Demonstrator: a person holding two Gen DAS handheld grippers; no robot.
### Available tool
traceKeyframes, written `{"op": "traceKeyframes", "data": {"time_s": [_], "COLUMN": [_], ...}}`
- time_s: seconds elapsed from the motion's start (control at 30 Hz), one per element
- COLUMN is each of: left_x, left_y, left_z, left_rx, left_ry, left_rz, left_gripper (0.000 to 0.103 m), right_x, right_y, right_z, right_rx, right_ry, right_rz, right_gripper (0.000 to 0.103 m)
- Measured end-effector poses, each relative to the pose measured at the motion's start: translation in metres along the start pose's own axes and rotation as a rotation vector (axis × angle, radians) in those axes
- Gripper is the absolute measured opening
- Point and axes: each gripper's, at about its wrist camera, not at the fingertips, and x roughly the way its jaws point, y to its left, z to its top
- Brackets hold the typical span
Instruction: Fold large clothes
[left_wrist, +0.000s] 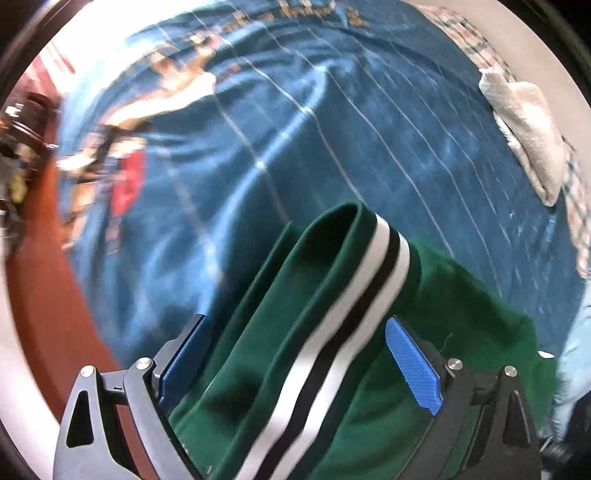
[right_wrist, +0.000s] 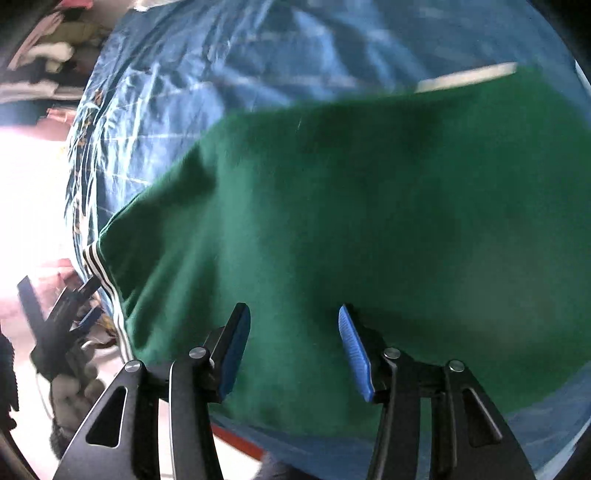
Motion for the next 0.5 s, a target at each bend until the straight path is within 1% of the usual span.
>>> {"op": "traceKeyframes", "data": {"time_s": [0.03, 0.07, 0.1, 0.13, 0.17, 0.23, 0.27, 0.3, 0.33, 0.37, 0.43, 0.47, 0.5], "left_x": [0.009, 0.017, 0.017, 0.014, 0.011, 0.002, -0.002, -0.007, -0.011, -0.013, 0.001, 0.010, 0.018], "left_y": [-0.002, -0.007, -0.010, -0.020, -0.031, -0.045, -0.048, -0.048, -0.044, -0.038, -0.021, -0.016, -0.015], "left_z": [0.006, 0.010, 0.013, 0.014, 0.013, 0.013, 0.013, 0.018, 0.023, 0.028, 0.042, 0.046, 0.046], "left_rx": [0.015, 0.038, 0.064, 0.123, 0.187, 0.249, 0.262, 0.268, 0.259, 0.246, 0.220, 0.200, 0.203], "left_ry": [0.014, 0.019, 0.009, -0.018, -0.037, -0.069, -0.089, -0.107, -0.116, -0.123, -0.080, -0.062, -0.031], "left_rz": [-0.041, -0.035, -0.032, -0.022, -0.024, 0.022, 0.030, 0.033, 0.037, 0.030, -0.004, -0.013, -0.026], "left_gripper": [0.095, 0.095, 0.084, 0.030, 0.007, 0.005, 0.005, 0.005, 0.001, 0.001, 0.002, 0.002, 0.002], "right_x": [0.007, 0.011, 0.015, 0.018, 0.019, 0.019, 0.018, 0.016, 0.014, 0.008, 0.006, 0.006, 0.005], "right_y": [0.003, 0.007, 0.012, 0.017, 0.020, 0.028, 0.031, 0.033, 0.033, 0.030, 0.034, 0.035, 0.037], "right_z": [-0.002, -0.003, -0.003, -0.004, -0.004, -0.006, -0.007, -0.011, -0.012, -0.012, -0.013, -0.014, -0.014], "right_rx": [0.009, 0.014, 0.017, 0.012, 0.005, -0.005, -0.008, -0.010, -0.011, -0.011, -0.018, -0.021, -0.024], "right_ry": [0.007, 0.009, 0.006, 0.003, 0.002, -0.006, -0.006, -0.006, -0.005, -0.003, -0.003, -0.001, 0.003], "right_rz": [0.007, 0.005, -0.005, -0.023, -0.037, -0.044, -0.042, -0.039, -0.035, -0.033, -0.030, -0.030, -0.029], "right_gripper": [0.053, 0.053, 0.053, 0.053, 0.053, 0.053, 0.053, 0.053, 0.053, 0.053, 0.053, 0.053, 0.053]}}
